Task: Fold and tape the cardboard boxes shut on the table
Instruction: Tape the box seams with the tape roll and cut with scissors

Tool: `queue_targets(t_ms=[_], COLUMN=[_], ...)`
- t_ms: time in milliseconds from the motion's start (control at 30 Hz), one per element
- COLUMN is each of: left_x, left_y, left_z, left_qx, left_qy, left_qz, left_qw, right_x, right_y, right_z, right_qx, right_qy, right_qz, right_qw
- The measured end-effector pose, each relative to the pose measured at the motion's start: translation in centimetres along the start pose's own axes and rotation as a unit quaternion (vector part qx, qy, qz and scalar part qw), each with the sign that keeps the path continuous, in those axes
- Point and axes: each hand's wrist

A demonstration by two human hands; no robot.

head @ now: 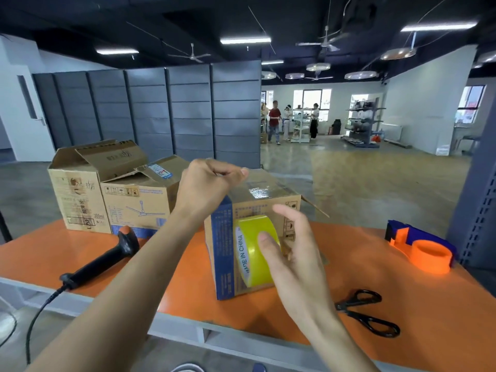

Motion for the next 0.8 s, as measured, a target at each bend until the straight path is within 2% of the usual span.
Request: queue_targets(t_ms=[133, 300, 600, 800], left_x=[0.6, 0.8, 0.6, 0.6], left_y=[0.5, 0.8, 1.3, 1.5], left_z=[0.9, 1.9, 2.6, 3.1], left_qx=[0.013, 0.017, 0.021, 0.057], left_qy=[-0.021, -0.051, -0.045, -0.042], left_qz=[0.027, 0.022, -0.037, -0.039], left_qw=[0.999, 0.998, 0.998, 0.997], right_x=[1.2, 1.6, 1.9, 1.6], right_y=[0.9, 1.5, 1.8, 2.0], right_z=[0.4, 0.7, 0.4, -0.2], right_qx=[0.027, 0.089, 0.092, 0.051], right_qy=[-0.002, 0.039, 0.039, 0.018], right_qz=[-0.029, -0.004, 0.011, 0.004], right_qw=[0.999, 0.995, 0.995, 0.999])
Point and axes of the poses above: each hand's wrist, its own x-axis towards the middle knuckle, its own y-axis out of the palm, z = x × y, and after that the axes turned 9 degrees about -z, right-handed
